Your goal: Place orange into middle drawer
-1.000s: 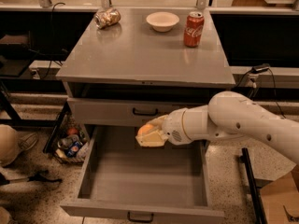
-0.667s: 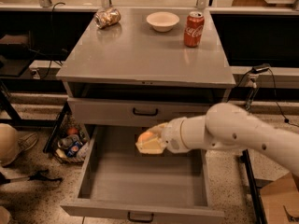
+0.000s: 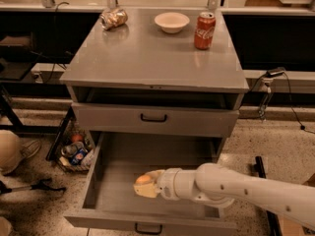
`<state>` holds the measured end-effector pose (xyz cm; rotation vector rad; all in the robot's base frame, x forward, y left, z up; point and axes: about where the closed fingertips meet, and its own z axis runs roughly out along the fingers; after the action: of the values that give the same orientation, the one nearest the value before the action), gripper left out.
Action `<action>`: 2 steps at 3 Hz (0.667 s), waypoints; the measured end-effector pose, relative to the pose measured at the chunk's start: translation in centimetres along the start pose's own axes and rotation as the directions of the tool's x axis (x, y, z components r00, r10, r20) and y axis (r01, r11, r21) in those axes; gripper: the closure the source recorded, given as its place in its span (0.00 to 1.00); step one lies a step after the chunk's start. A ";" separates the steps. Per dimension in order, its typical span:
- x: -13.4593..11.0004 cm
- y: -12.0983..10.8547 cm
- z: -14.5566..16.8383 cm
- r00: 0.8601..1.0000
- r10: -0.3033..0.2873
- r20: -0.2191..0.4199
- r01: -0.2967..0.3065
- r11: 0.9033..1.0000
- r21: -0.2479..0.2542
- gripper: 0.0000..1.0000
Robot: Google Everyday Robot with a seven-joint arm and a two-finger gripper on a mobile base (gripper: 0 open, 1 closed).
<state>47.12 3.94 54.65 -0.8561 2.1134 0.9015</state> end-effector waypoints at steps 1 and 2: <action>1.6 -4.8 7.7 0.994 0.053 0.094 -0.061 0.995 0.078 1.00; 1.8 -8.0 11.4 0.988 0.068 0.136 -0.086 0.987 0.132 1.00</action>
Offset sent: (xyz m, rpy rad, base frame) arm 0.1318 0.0500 -0.1415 0.0529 -0.0814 -0.2818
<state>55.95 7.99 44.42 -0.6307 2.0789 0.8173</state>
